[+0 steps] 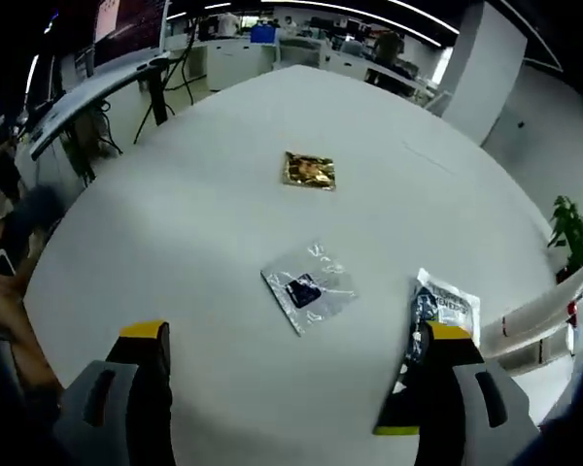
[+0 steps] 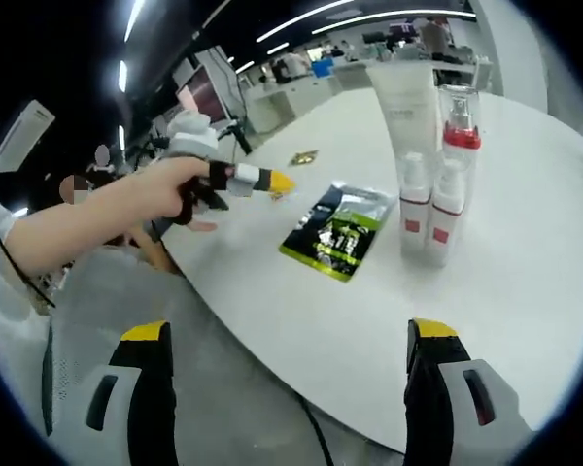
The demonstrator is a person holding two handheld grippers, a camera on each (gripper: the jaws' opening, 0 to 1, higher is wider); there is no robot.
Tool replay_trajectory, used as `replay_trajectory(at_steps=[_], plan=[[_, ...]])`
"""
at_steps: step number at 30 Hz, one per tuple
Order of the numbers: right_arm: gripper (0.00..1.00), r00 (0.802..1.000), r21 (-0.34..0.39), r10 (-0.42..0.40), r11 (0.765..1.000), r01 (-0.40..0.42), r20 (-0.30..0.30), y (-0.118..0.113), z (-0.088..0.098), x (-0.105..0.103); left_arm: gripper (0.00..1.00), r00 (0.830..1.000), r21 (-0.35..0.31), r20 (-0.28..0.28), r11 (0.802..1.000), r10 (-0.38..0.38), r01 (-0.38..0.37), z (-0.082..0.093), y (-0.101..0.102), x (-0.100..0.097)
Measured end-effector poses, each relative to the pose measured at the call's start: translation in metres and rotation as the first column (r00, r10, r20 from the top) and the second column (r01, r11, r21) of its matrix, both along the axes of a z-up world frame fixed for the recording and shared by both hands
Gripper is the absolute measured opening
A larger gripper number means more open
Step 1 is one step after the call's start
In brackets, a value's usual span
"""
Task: Arrange the skincare products in the storage area until every visible bottle or jar stands upright without overlapping.
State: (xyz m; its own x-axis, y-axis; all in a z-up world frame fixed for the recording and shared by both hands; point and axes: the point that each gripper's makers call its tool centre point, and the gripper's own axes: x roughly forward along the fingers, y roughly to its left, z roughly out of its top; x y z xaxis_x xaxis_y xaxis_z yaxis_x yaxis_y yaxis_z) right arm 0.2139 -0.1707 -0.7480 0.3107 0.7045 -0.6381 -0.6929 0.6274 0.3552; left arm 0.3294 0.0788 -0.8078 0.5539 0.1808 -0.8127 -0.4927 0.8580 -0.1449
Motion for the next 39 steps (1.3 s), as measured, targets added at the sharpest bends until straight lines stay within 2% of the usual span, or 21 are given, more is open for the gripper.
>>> replay_trajectory(at_steps=[4, 12, 16, 20, 28, 33, 34, 37, 39], plan=[[0.99, 1.000, -0.009, -0.006, 1.000, 0.006, -0.003, -0.001, -0.001, 0.000, 0.99, 0.999, 0.051, -0.007, 0.998, 0.042, -0.042, -0.003, 0.010, 0.007], [0.99, 1.000, -0.024, -0.019, 1.000, 0.019, -0.014, -0.005, -0.005, 0.001, 0.99, 0.995, 0.083, -0.020, 0.992, 0.099, -0.097, -0.010, 0.022, 0.009], [0.99, 1.000, -0.029, -0.019, 0.999, 0.019, -0.014, -0.005, -0.006, 0.001, 0.98, 0.993, 0.080, -0.023, 0.990, 0.114, -0.112, -0.013, 0.025, 0.011], [0.99, 1.000, -0.034, -0.020, 0.999, 0.019, -0.022, -0.005, -0.008, 0.000, 0.97, 0.991, 0.053, -0.022, 0.990, 0.130, -0.129, -0.016, 0.019, 0.018], [0.99, 0.999, -0.035, -0.025, 0.999, 0.024, -0.026, -0.006, -0.010, 0.001, 0.92, 0.996, 0.085, -0.024, 0.993, 0.087, -0.085, -0.021, 0.012, 0.032], [0.99, 0.999, -0.034, -0.027, 0.999, 0.026, -0.027, -0.008, -0.012, 0.002, 0.81, 0.997, 0.118, -0.043, 0.991, 0.061, -0.056, -0.023, 0.015, 0.030], [0.99, 0.999, -0.033, -0.026, 0.999, 0.025, -0.029, -0.008, -0.012, 0.002, 0.79, 0.999, 0.138, -0.038, 0.990, 0.030, -0.025, -0.022, 0.016, 0.031], [0.99, 0.999, -0.032, -0.023, 0.999, 0.022, -0.029, -0.008, -0.012, 0.002, 0.76, 1.000, 0.141, -0.015, 0.990, 0.021, -0.019, -0.024, 0.015, 0.036], [0.99, 0.999, -0.031, -0.023, 0.999, 0.022, -0.029, -0.007, -0.012, 0.002, 0.69, 1.000, 0.153, 0.007, 0.988, -0.008, 0.006, -0.023, 0.014, 0.040]])
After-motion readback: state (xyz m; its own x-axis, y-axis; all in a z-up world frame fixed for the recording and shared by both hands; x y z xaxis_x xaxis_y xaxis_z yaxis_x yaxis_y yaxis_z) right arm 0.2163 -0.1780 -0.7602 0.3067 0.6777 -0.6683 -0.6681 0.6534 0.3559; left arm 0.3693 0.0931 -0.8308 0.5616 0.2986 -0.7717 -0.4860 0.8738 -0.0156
